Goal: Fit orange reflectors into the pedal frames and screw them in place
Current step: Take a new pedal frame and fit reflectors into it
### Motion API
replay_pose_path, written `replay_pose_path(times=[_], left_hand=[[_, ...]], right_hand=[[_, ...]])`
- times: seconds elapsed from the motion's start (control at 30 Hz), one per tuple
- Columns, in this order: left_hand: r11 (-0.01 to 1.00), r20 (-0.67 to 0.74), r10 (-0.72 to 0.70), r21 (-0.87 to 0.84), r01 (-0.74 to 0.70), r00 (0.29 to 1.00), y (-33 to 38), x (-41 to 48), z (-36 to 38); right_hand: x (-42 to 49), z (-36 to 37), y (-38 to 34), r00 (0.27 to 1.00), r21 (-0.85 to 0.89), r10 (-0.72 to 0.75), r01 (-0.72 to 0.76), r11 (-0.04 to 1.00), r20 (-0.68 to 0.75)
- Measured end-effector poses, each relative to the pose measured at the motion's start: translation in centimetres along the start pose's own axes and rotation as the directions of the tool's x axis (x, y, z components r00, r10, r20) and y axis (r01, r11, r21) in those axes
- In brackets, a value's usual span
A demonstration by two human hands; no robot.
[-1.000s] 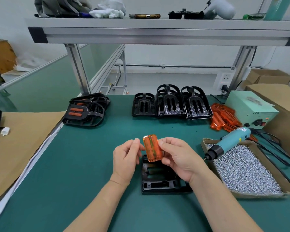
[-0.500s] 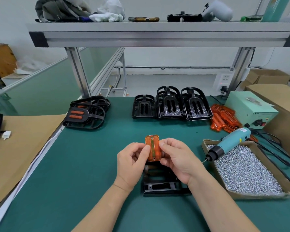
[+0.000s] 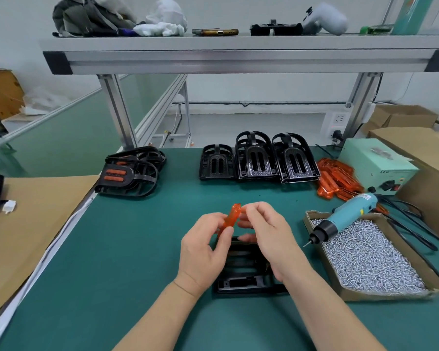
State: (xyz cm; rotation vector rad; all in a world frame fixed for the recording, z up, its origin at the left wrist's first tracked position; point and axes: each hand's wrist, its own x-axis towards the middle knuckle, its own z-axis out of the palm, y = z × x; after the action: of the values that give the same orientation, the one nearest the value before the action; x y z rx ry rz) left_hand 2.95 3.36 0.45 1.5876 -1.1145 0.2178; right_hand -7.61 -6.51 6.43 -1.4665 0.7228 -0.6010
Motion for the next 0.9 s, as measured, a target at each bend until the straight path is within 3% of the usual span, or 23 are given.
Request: replay_pose_path(times=[0.23, 0.33, 0.47, 0.57, 0.77, 0.9], left_hand=[[0.981, 0.054, 0.15, 0.116, -0.155, 0.987, -0.2, -0.1, 0.2], [0.996, 0.077, 0.051, 0.072, -0.057, 0.996, 0.3, 0.2, -0.3], [0.994, 0.213, -0.099, 0.057, 0.089, 0.972, 0.6, 0.6, -1.1], [0.991, 0.287, -0.133, 0.041, 0.127, 0.949, 0.7, 0.7, -1.6], [0.995, 0.53, -0.1, 0.062, 0.079, 0.842, 0.4, 0.6, -2.9], [0.993, 0.621, -0.109, 0.103, 0.056, 0.776, 0.3, 0.6, -3.0]], right_hand=[[0.4, -1.4, -0.6, 0.996, -0.141, -0.091, 0.089, 0.986, -0.006], [0.6, -1.9, -0.3, 0.997, -0.166, -0.065, 0.058, 0.984, -0.038], [0.7, -2.5, 0.2, 0.999, -0.204, -0.04, 0.035, 0.978, -0.02], [0.7, -3.2, 0.3, 0.993, -0.364, -0.119, 0.101, 0.926, -0.027], [0.9, -7.0, -1.2, 0.924, -0.482, -0.33, 0.203, 0.852, -0.194], [1.1, -10.5, -1.6, 0.896, -0.631, -0.343, 0.096, 0.769, -0.281]])
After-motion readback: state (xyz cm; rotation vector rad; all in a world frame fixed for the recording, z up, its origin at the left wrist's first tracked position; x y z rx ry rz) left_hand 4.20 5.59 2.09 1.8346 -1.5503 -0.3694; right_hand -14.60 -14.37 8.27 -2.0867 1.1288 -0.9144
